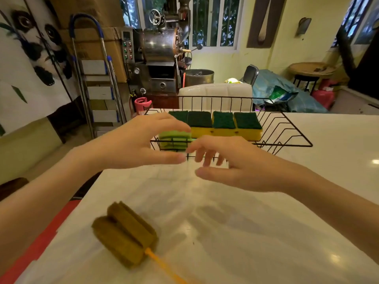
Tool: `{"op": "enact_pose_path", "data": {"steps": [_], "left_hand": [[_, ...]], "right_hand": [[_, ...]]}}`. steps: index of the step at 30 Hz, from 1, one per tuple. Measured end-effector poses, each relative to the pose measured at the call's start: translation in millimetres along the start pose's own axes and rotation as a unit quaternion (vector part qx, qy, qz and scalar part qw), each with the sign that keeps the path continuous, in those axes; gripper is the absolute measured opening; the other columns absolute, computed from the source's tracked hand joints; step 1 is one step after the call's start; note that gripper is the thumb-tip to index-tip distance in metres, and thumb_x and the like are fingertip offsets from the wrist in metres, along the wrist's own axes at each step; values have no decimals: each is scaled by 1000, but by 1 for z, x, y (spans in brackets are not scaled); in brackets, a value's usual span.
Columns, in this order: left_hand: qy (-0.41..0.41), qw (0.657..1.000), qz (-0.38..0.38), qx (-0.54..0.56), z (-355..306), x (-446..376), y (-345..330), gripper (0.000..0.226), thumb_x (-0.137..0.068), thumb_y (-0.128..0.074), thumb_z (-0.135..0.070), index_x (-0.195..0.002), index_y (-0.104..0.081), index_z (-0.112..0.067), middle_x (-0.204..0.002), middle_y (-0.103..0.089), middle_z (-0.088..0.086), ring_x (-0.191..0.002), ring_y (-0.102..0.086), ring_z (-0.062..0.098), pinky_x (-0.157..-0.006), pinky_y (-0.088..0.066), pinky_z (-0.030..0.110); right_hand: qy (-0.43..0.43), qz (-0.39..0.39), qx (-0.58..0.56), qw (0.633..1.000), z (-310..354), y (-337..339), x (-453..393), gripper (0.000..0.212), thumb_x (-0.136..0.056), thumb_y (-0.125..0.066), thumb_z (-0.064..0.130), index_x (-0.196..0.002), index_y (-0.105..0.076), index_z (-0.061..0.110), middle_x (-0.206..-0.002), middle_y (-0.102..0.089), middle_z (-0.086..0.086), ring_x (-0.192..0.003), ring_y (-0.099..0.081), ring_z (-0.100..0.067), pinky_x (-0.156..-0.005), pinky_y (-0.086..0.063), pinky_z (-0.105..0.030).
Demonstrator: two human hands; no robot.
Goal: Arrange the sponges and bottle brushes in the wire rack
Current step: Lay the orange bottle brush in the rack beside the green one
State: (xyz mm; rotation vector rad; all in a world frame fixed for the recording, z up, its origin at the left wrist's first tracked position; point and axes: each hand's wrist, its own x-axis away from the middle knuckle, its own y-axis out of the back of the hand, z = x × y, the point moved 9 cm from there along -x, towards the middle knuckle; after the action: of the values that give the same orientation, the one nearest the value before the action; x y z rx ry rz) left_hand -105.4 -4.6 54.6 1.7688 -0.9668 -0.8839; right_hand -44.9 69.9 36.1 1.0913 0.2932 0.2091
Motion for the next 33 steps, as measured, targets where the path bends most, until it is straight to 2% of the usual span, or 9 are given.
{"op": "enact_pose_path", "data": {"steps": [2,5,10,15,17,19,21,27,33], "left_hand": [[25,997,77,12,5,20,-20,72,-56,-54,-73,-123,-35,-54,-126,-42,-32,-117,-37,-13,-91,-36,12],[79,985,153,-6,21,49,-47,88,-43,-59,-82,-123,-32,-57,-129,-44,-27,-122,-40,-1,-99,-38,25],[68,977,200,27,14,78,-65,69,-57,-68,-60,-117,-35,-62,-121,-37,-43,-117,-34,-12,-93,-37,17],[108,967,229,-12,22,98,-78,65,-55,-77,-51,-110,-43,-58,-114,-54,-28,-108,-52,3,-92,-49,29],[111,962,250,-15,20,100,-82,58,-59,-77,-45,-108,-47,-54,-111,-56,-23,-103,-54,5,-90,-49,22],[103,956,275,1,16,99,-87,53,-67,-74,-36,-107,-43,-52,-111,-48,-27,-103,-46,-2,-83,-41,2],[96,959,268,3,14,94,-84,52,-69,-73,-35,-107,-42,-50,-109,-47,-28,-101,-45,-4,-77,-37,-3],[69,980,189,0,7,64,-67,51,-67,-72,-40,-109,-45,-46,-105,-50,-25,-98,-47,-4,-74,-41,6],[61,990,125,-12,8,28,-46,53,-66,-69,-47,-111,-42,-46,-99,-48,-24,-90,-47,-2,-70,-41,11]], "right_hand": [[-11,47,-15,999,10,-20,11,38,-84,-53,43,-120,-44,35,-102,-57,13,-87,-56,-2,-69,-49,-18],[-27,105,-31,994,21,-46,25,42,-80,-54,50,-119,-44,35,-95,-60,12,-84,-58,-7,-72,-51,-25],[-45,169,1,985,28,-78,45,47,-69,-58,64,-107,-49,37,-83,-62,11,-78,-57,-6,-69,-49,-29],[-35,185,41,981,37,-96,59,44,-68,-60,64,-98,-53,32,-68,-53,13,-66,-52,-6,-60,-38,-22],[-29,186,44,981,39,-101,62,37,-72,-61,57,-97,-55,30,-64,-51,14,-63,-51,-5,-58,-37,-21],[-28,183,39,982,39,-103,63,25,-77,-60,43,-97,-57,28,-63,-52,13,-62,-51,-5,-58,-39,-22],[-42,181,37,982,34,-102,62,22,-79,-57,33,-100,-57,26,-65,-54,13,-63,-51,-4,-59,-42,-23],[-90,137,2,987,5,-82,51,21,-80,-59,27,-101,-59,23,-73,-59,11,-68,-55,-8,-68,-49,-34],[-114,46,-45,991,-28,-40,37,10,-87,-56,22,-96,-58,25,-81,-64,6,-65,-62,-10,-63,-52,-22]]}}
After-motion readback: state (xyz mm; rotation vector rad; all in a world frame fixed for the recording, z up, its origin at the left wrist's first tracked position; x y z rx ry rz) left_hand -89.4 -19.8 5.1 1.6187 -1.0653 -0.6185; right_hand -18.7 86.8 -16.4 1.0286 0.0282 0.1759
